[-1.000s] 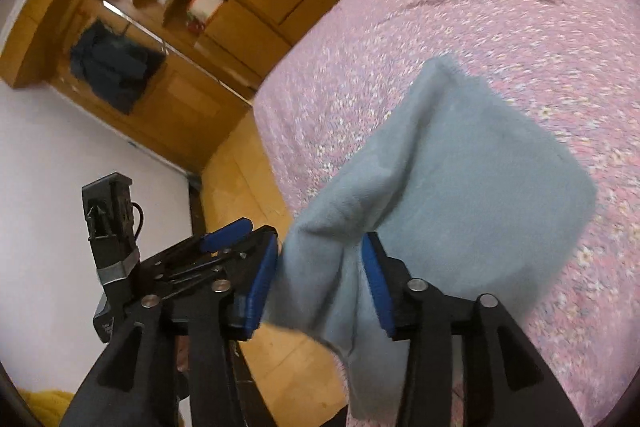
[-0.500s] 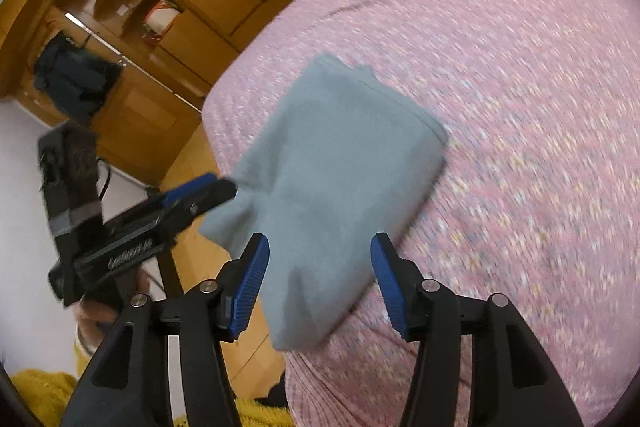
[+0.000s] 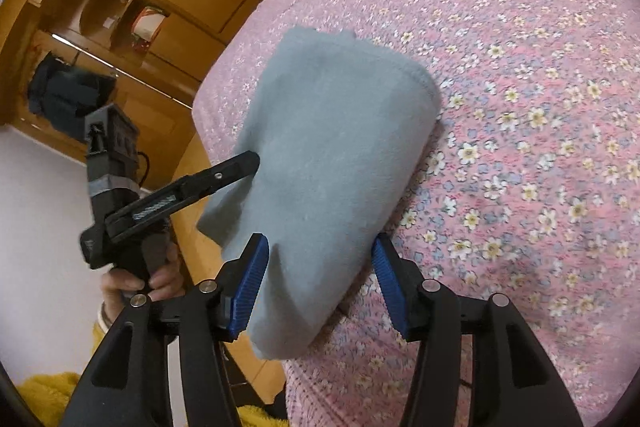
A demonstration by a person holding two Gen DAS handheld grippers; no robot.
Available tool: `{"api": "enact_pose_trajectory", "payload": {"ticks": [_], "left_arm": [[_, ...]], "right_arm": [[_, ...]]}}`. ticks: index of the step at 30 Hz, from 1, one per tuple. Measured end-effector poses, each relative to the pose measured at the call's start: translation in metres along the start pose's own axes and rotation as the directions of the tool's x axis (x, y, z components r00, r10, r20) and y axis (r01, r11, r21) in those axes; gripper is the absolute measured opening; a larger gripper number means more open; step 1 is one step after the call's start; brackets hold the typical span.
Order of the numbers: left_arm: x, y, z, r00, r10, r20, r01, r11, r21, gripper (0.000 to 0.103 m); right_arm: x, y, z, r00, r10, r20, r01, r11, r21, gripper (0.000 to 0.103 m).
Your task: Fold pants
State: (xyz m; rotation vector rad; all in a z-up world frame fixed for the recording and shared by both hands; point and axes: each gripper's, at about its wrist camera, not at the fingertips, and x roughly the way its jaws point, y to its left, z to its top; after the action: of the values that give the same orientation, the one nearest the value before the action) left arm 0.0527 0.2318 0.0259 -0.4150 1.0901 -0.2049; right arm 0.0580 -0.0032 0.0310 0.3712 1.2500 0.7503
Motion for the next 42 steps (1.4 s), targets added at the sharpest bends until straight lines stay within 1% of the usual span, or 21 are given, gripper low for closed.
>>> {"api": "enact_pose_trajectory", "payload": {"ticks": [3,4,8,10,11,13,14,16,17,18,19,21,22,27,29,33,38,42], "left_arm": [[0.004,0.004,0.002,0.998,-0.058,-0.036,0.059,0.998,0.008,0.061],[0.006,0.005,0.003,0.996,-0.082,-0.045,0.083,0.997,0.004,0.061],[0.017,0.009,0.006,0.983,-0.165,-0.075,0.161,0.986,-0.048,0.061],[0.022,0.008,0.007,0.974,-0.210,-0.090,0.203,0.976,-0.076,0.059],[0.022,0.007,0.006,0.972,-0.218,-0.094,0.211,0.975,-0.075,0.058],[0.022,0.000,0.003,0.976,-0.198,-0.095,0.195,0.980,-0.037,0.057],[0.022,-0.005,0.002,0.979,-0.183,-0.093,0.182,0.983,-0.016,0.056],[0.018,-0.010,0.002,0.983,-0.159,-0.090,0.159,0.987,0.001,0.051],[0.018,-0.011,0.003,0.984,-0.153,-0.090,0.153,0.988,-0.005,0.050],[0.016,-0.012,0.003,0.985,-0.148,-0.090,0.147,0.989,-0.016,0.047],[0.015,-0.014,0.004,0.986,-0.144,-0.087,0.143,0.990,-0.016,0.045],[0.006,-0.019,0.005,0.988,-0.133,-0.074,0.133,0.991,-0.006,0.040],[0.001,-0.020,0.006,0.988,-0.135,-0.070,0.135,0.991,-0.004,0.037],[-0.018,-0.038,0.003,0.983,-0.178,-0.035,0.178,0.984,-0.001,0.036],[-0.022,-0.055,0.005,0.982,-0.186,-0.018,0.187,0.982,0.018,0.036],[-0.030,-0.092,0.006,0.981,-0.193,0.005,0.192,0.977,0.087,0.036],[-0.025,-0.140,0.007,0.973,-0.232,-0.001,0.230,0.962,0.149,0.036],[-0.011,-0.176,0.011,0.964,-0.265,-0.033,0.267,0.949,0.170,0.036]], "right_arm": [[0.015,-0.002,-0.001,1.000,0.009,-0.020,-0.009,1.000,0.015,0.048],[0.018,-0.002,-0.001,1.000,0.014,-0.018,-0.014,1.000,0.017,0.052],[0.026,-0.003,-0.001,0.999,0.052,-0.007,-0.052,0.999,0.002,0.062],[0.028,0.000,0.000,0.999,0.054,-0.009,-0.054,0.999,-0.002,0.063],[0.029,0.002,0.003,0.998,0.059,-0.015,-0.059,0.998,-0.003,0.063],[0.030,0.004,0.007,0.997,0.070,-0.019,-0.070,0.997,0.015,0.062],[0.032,0.004,0.010,0.996,0.086,-0.018,-0.085,0.996,0.031,0.061],[0.034,0.002,0.011,0.996,0.089,-0.015,-0.089,0.995,0.038,0.050],[0.034,0.002,0.011,0.997,0.072,-0.016,-0.072,0.997,0.037,0.036],[0.034,0.002,0.011,0.998,0.059,-0.018,-0.059,0.998,0.031,0.029],[0.031,0.000,0.011,0.997,0.078,-0.017,-0.077,0.997,0.032,0.023],[0.025,0.003,0.010,0.994,0.110,-0.011,-0.109,0.993,0.034,0.018],[0.022,0.004,0.010,0.993,0.117,-0.010,-0.116,0.993,0.027,0.017],[-0.009,0.016,0.012,0.992,0.124,0.029,-0.122,0.991,-0.056,0.016],[-0.022,0.015,0.012,0.991,0.127,0.044,-0.123,0.990,-0.074,0.016],[-0.053,0.012,0.013,0.988,0.131,0.077,-0.123,0.987,-0.100,0.016],[-0.094,-0.001,0.011,0.988,0.107,0.113,-0.093,0.987,-0.129,0.016],[-0.124,-0.014,0.010,0.989,0.068,0.131,-0.050,0.990,-0.134,0.016]]}}
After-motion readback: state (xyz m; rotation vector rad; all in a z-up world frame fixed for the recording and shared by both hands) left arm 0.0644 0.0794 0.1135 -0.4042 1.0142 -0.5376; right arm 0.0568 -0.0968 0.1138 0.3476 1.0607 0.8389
